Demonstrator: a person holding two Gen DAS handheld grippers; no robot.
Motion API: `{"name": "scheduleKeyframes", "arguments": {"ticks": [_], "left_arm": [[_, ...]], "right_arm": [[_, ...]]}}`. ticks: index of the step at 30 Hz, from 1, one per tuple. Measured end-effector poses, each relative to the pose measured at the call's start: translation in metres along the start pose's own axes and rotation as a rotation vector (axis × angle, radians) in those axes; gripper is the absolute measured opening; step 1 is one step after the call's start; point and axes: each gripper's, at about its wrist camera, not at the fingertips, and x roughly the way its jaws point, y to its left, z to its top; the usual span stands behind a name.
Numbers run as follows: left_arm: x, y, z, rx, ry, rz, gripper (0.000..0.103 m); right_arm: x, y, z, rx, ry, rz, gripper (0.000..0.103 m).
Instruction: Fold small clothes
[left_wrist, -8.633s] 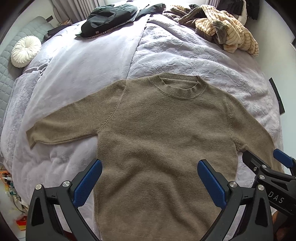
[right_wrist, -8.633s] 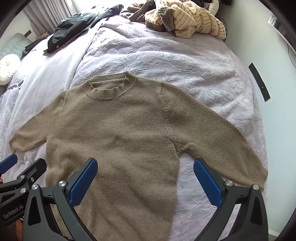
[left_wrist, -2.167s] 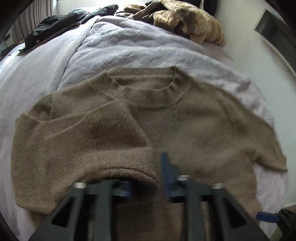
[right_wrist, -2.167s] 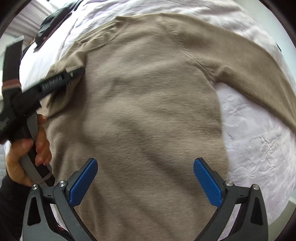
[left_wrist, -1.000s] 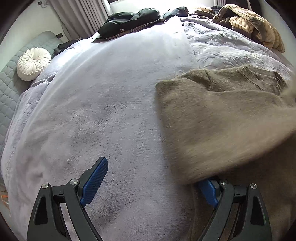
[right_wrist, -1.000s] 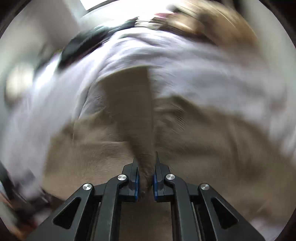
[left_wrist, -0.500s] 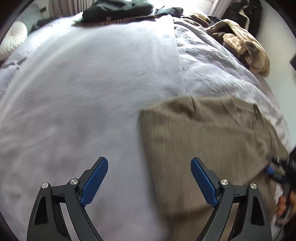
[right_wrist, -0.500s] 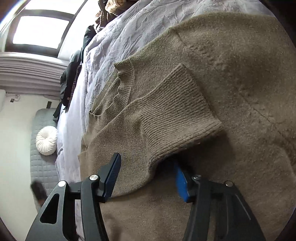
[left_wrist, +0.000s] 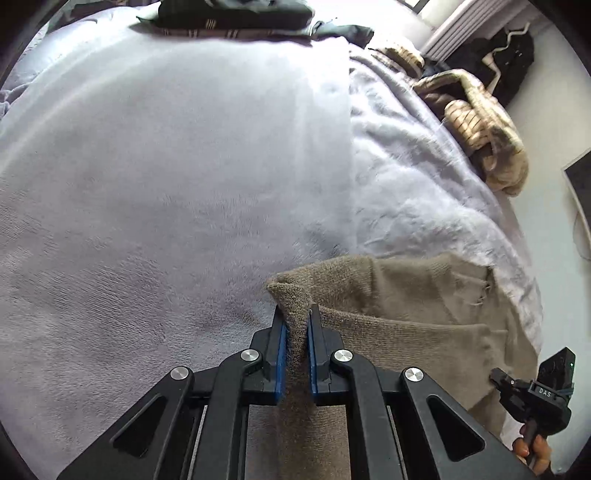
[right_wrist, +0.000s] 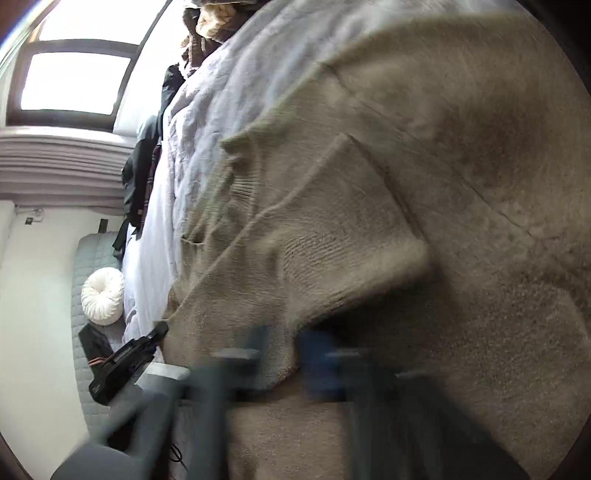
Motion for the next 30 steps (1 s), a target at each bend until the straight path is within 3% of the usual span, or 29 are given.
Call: {"name": "scheduleKeyframes", "arguments": {"ticks": [4,7,10,13,16,20,24,25,28,30], "left_arm": [[0.005,0.011,-0.003,0.006,0.022,0.018,0.011],[0.023,0.022,-0.005,-0.034,0.043,0.023,0.011],[0.025,0.028,-0.008,-0.083,0.032,-0.002,0.011],[0.024,0.025,-0.008,-0.049,0.037,0.009,0.011],[0.025,0.024,-0.006,-0.042,0.048,0.015,0.011],[0.024,0.024,-0.007,-0.026,0.047,0.027,0.011],[0.024,0.02,-0.006,-0.03,0.049,0.041,0.012],[0.022,0.018,-0.006,-0.032,0.053,0.054,0.023],[0.0,0.008,-0.01,0.02,0.014,0.228,0.056],[-0.022,0.003,-0.018,0.055,-0.02,0.214,0.056]], "right_arm": [[-0.008,0.035,0.004,-0.134,-0.036,0.034,0.007],[0.0,0.033,0.009,-0.155,-0.036,-0.019,0.007],[0.013,-0.007,0.01,-0.043,0.011,-0.085,0.009],[0.0,-0.044,0.008,0.152,-0.021,0.05,0.01],[-0.008,-0.048,0.013,0.183,-0.05,0.054,0.011],[-0.026,-0.026,0.027,0.059,-0.122,-0.036,0.009],[-0.038,-0.031,0.021,0.047,-0.125,-0.232,0.009],[-0.042,-0.035,0.02,0.06,-0.125,-0.256,0.009],[-0.062,-0.042,0.011,0.082,-0.124,-0.257,0.011],[-0.067,-0.038,0.005,0.062,-0.111,-0.256,0.013]]}}
